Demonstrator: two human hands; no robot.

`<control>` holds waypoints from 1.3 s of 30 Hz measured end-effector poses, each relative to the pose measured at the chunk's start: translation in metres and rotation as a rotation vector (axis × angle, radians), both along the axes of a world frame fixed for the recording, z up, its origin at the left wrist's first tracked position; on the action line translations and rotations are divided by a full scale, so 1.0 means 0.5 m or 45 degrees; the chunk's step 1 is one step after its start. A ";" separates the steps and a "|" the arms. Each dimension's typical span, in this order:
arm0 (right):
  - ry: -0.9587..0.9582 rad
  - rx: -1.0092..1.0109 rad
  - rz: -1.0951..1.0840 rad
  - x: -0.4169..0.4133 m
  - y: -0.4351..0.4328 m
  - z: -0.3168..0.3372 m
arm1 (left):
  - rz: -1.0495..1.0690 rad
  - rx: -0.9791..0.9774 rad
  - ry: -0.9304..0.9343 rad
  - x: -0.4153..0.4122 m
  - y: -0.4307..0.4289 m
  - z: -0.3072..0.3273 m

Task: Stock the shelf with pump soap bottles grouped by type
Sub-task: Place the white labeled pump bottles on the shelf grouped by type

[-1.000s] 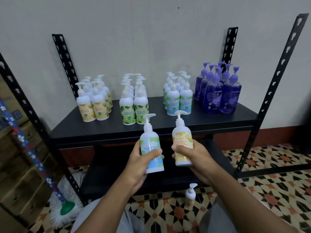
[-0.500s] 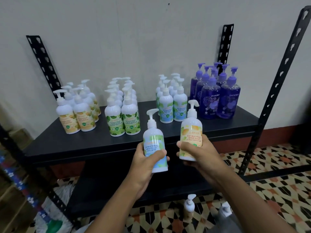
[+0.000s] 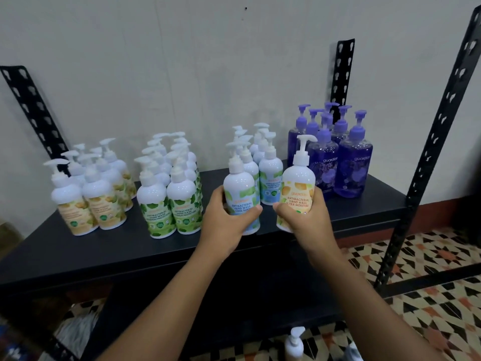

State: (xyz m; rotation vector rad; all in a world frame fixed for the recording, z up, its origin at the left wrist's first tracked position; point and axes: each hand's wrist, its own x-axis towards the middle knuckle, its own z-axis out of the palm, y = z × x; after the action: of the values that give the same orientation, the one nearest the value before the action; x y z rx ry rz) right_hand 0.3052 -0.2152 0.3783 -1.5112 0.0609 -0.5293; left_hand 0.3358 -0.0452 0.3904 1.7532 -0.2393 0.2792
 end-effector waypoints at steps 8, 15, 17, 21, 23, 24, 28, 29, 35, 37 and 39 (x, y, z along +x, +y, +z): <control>0.015 -0.102 0.007 0.017 -0.002 -0.032 | 0.051 0.135 -0.031 0.033 -0.019 -0.024; -0.005 -0.123 0.014 0.010 0.002 -0.033 | 0.137 0.284 0.064 0.037 -0.003 -0.048; -0.001 -0.132 0.008 0.008 0.002 -0.034 | 0.159 0.289 0.080 0.042 -0.006 -0.047; 0.002 -0.138 0.002 0.002 0.000 -0.033 | 0.211 0.315 0.073 0.052 -0.020 -0.042; 0.006 -0.143 0.008 0.000 0.000 -0.032 | 0.220 0.320 0.073 0.055 -0.024 -0.041; 0.007 -0.143 0.010 0.000 0.000 -0.031 | 0.218 0.325 0.075 0.056 -0.025 -0.039; 0.003 -0.136 0.016 -0.001 0.000 -0.031 | 0.208 0.328 0.074 0.059 -0.029 -0.036; 0.002 -0.134 0.017 -0.002 0.000 -0.031 | 0.207 0.331 0.071 0.057 -0.030 -0.035; -0.002 -0.124 0.030 0.000 0.000 -0.031 | 0.212 0.331 0.061 0.055 -0.032 -0.036; -0.002 -0.120 0.032 0.000 0.000 -0.031 | 0.219 0.332 0.061 0.056 -0.033 -0.036; -0.005 -0.112 0.035 -0.001 0.000 -0.029 | 0.224 0.343 0.051 0.054 -0.036 -0.034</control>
State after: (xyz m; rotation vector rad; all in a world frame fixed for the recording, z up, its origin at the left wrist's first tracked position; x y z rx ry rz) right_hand 0.3047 -0.2154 0.3636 -1.5945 0.0141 -0.5183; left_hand 0.3630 -0.0631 0.3734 2.0491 -0.0967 0.3513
